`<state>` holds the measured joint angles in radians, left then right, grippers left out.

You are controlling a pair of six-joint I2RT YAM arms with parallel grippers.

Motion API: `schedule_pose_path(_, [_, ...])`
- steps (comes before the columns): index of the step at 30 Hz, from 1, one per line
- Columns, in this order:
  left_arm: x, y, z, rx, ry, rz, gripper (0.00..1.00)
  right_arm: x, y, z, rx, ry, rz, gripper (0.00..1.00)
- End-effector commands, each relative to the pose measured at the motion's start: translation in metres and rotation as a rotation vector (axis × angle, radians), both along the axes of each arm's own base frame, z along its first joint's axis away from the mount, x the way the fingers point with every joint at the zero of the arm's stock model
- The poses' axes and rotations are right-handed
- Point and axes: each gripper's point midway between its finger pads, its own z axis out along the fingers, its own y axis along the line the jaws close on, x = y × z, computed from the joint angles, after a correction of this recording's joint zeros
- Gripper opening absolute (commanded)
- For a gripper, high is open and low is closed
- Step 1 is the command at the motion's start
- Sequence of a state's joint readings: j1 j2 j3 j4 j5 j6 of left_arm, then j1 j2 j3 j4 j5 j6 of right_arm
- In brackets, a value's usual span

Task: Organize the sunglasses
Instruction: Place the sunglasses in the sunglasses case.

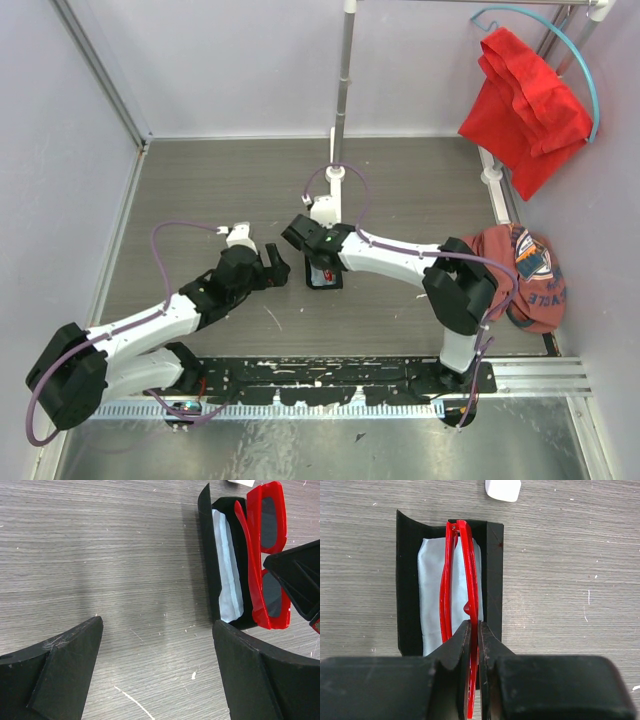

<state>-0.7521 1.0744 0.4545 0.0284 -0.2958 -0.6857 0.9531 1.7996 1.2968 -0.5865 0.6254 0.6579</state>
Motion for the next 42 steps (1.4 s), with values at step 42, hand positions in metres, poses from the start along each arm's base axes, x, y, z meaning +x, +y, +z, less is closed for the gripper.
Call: schedule_pose_path(42, [0.001,0.005,0.006,-0.023,-0.029,0.013,0.98,0.016,0.001,-0.006,-0.069,-0.008,-0.022,0.01])
